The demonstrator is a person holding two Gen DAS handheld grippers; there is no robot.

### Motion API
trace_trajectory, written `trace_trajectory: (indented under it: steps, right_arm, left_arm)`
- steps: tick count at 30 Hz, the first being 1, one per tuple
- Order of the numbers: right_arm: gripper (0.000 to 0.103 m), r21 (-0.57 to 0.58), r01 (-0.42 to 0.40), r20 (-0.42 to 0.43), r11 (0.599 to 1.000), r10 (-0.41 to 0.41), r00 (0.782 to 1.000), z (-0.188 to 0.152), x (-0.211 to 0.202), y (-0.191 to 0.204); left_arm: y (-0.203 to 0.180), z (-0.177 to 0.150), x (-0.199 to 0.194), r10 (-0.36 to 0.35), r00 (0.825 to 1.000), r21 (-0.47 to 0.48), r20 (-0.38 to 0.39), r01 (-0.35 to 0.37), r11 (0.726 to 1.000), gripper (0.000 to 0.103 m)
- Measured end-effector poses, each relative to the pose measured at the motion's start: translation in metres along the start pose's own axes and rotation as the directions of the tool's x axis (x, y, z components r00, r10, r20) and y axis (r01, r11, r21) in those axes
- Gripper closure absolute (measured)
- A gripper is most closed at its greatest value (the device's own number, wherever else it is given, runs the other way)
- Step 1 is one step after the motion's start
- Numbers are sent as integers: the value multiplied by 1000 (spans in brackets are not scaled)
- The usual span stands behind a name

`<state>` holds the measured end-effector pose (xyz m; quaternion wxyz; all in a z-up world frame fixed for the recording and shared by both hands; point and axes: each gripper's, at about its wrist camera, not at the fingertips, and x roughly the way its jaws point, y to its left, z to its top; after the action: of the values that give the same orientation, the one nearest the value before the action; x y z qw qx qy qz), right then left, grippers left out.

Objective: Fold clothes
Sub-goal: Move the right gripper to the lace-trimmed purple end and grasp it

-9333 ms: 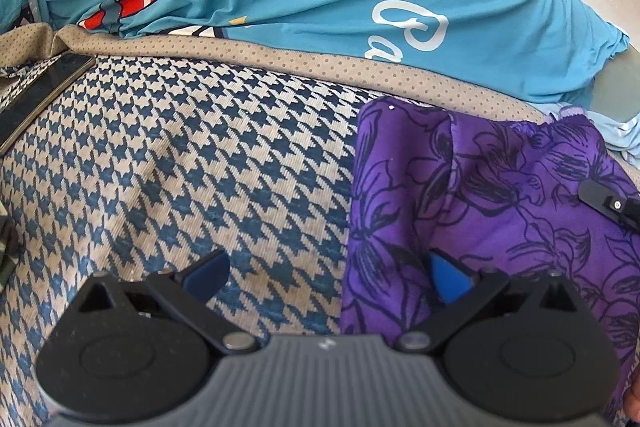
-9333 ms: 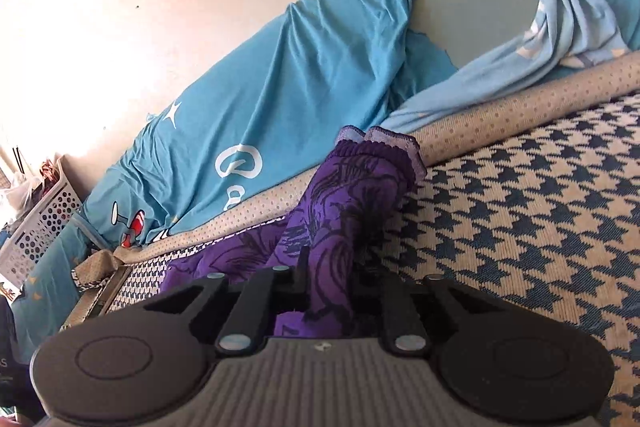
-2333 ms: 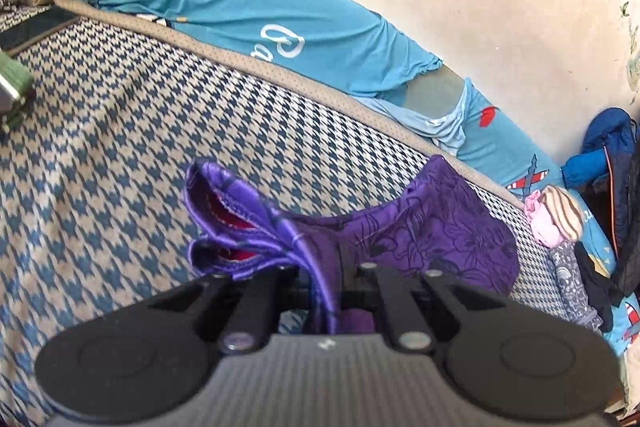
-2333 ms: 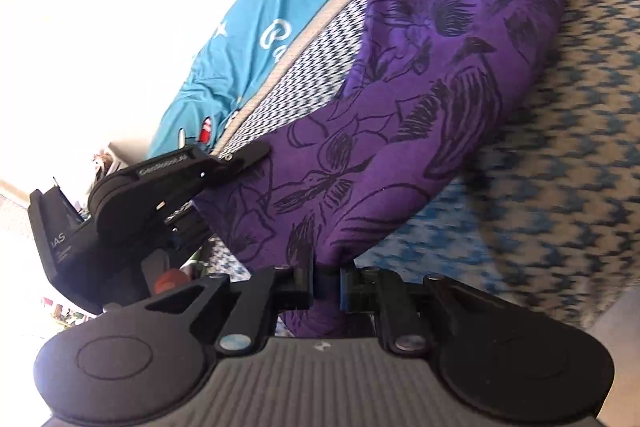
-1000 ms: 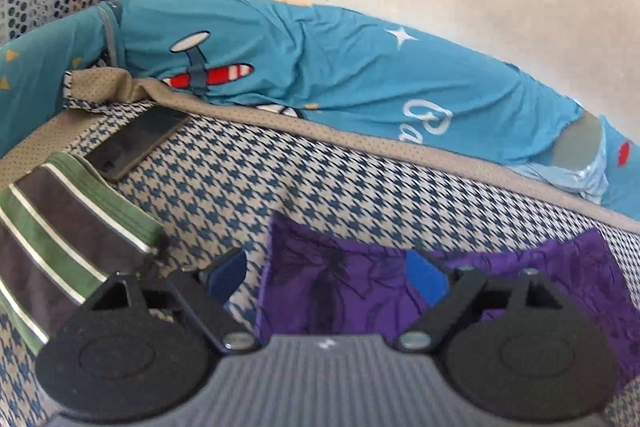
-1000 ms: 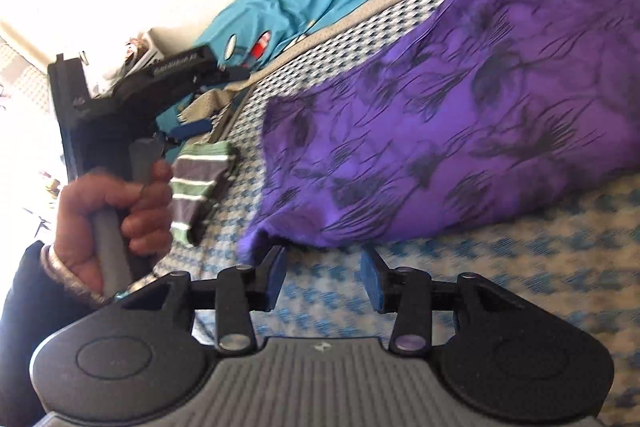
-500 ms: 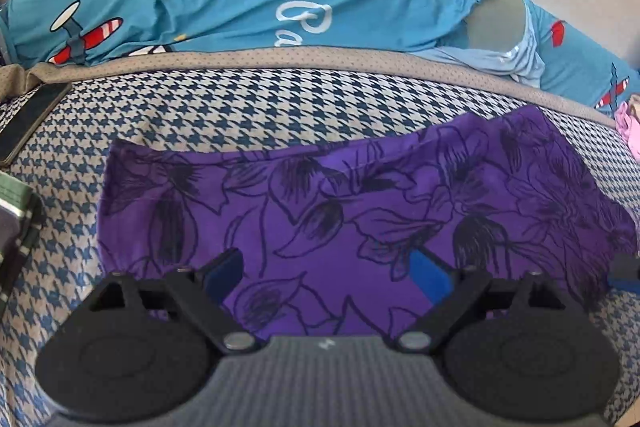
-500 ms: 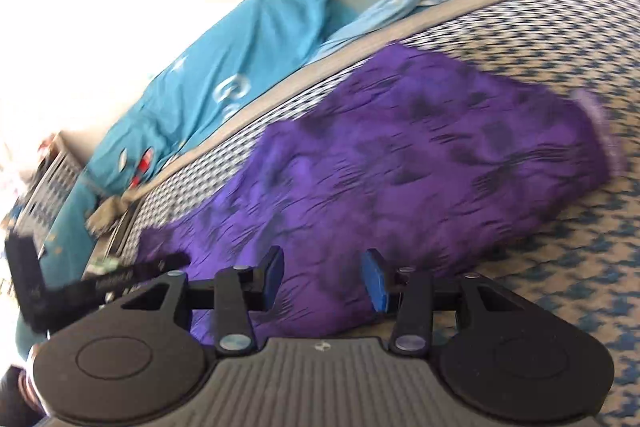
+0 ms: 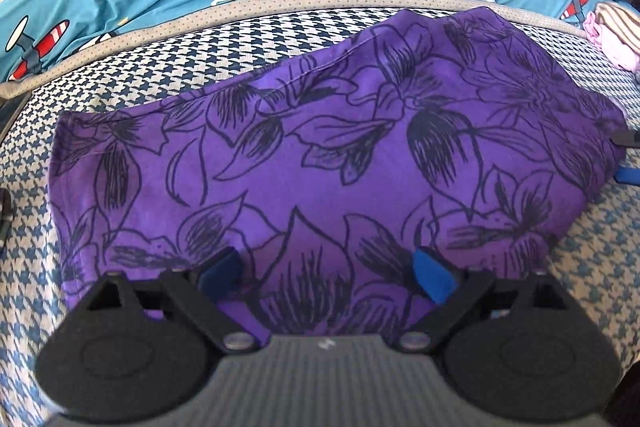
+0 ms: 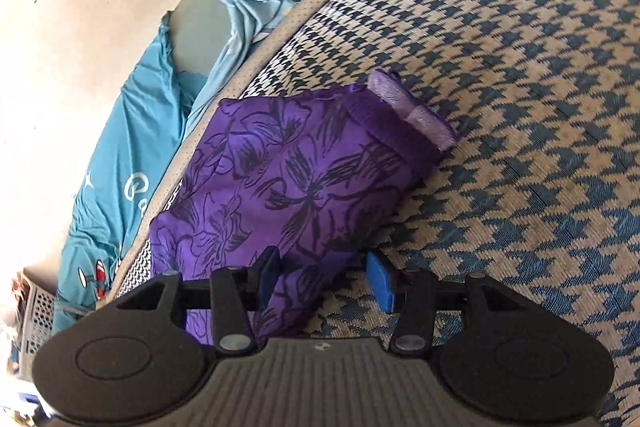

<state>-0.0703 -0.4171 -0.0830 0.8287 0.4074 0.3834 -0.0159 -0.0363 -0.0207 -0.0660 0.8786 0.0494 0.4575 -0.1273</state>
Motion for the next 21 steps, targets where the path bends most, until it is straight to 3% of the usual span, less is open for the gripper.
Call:
trace_trajectory:
  steps: [9,14,18,21]
  right_arm:
    - [55,66,16,52,998,-20,998,9,4,-9]
    - [55,62,22,63,998,-26,998,9,8,-8]
    - [55,66,26,82,997,-32,996,11,10,-8]
    - [55,79,21,89,997,-28,996,12,12,-10]
  left_arm:
    - [-1,-32,-26,28,998,-15,47,-28,1000,7]
    - [-16,-46,-41,51,997,63,62,-55,996,4]
    - [-3,-45,-57,-30,992,-37,122,35,999,4]
    - [10,-34,-59,2,989,-98,150,13,995,4]
